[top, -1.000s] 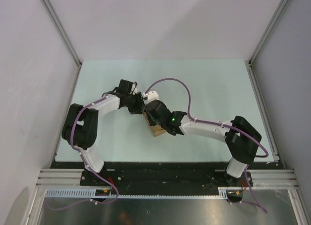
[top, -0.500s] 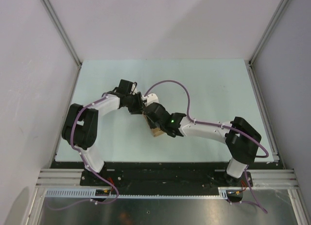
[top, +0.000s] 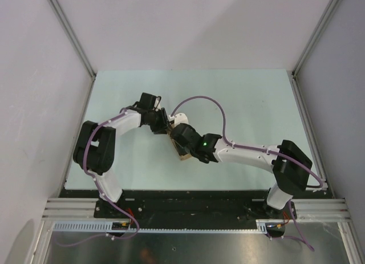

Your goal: Unpack the express box

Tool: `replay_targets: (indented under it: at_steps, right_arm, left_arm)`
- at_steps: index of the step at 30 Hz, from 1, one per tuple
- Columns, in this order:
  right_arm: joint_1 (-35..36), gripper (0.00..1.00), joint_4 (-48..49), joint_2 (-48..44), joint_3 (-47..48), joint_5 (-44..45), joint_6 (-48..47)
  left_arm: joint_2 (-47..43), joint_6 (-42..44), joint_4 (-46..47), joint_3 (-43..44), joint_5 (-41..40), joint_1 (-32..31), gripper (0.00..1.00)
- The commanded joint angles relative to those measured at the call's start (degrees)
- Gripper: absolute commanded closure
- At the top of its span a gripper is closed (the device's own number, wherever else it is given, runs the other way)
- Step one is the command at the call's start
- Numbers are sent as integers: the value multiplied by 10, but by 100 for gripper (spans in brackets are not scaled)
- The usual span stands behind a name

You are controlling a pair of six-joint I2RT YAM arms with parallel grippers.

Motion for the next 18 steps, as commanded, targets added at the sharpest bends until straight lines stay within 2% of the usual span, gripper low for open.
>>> replay_targets:
  at_steps: [1,12,18]
  right_arm:
    - [9,100,-67,-27,-6,-15,4]
    - [19,100,-74,30,-12,-32,-5]
    - [19,100,-85,20,-13,-32,-6]
  left_arm:
    - [41,22,-63,-15,-89,-1,72]
    - [43,24,-65,-12,-93,-1,74]
    - [47,24,-65,-10,-93,-1,75]
